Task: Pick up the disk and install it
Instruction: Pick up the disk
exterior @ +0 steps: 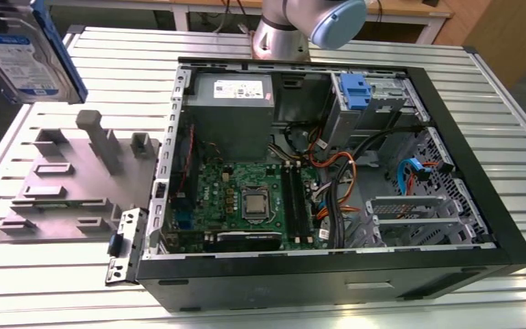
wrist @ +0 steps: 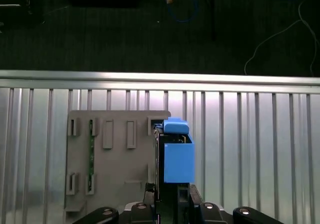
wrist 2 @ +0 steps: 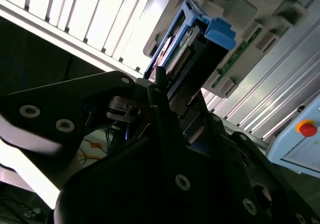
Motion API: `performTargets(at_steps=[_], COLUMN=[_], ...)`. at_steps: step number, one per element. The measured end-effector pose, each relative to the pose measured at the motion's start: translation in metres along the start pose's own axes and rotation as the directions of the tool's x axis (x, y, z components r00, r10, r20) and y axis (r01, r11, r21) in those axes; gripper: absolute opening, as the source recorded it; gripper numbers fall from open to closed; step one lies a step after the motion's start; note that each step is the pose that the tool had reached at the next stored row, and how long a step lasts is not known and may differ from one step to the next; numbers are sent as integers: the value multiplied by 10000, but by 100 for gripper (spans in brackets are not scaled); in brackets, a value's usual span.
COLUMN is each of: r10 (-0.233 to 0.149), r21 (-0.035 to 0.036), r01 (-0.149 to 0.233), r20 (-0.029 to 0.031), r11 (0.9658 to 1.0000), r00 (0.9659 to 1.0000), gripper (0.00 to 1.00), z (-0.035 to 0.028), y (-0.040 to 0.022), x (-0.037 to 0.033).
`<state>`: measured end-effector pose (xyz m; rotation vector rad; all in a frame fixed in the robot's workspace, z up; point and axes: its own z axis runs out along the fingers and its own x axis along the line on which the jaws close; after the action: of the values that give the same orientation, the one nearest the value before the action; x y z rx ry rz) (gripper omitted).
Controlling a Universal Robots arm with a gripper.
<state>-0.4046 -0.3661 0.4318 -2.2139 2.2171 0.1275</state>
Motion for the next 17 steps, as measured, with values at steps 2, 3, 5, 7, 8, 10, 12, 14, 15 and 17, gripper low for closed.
performTargets(at_steps=[2,3,5,7,8,10,12,14,15,17], r10=[0,-1,-1,-2,-1,-2,-2,-2,-2,-3], r21=[1,0,0,1,1,2,1,0,0,0], r01=[0,1,1,2,1,2,2,2,2,3], r20=[8,12,16,22,25,31,35,40,41,41], r11=[10000,10000,10000,10000,10000,10000,10000,10000,10000,10000], r00=[10000,10000,10000,10000,10000,10000,10000,10000,10000,10000], gripper=[35,35,35,35,35,35,35,35,35,35], z=[-88,-133,-226,-315,-359,-445,-525,-587,-606,-610], y=[5,7,12,17,19,24,28,31,32,32], x=[-6,-8,-14,-19,-22,-27,-32,-36,-37,-38])
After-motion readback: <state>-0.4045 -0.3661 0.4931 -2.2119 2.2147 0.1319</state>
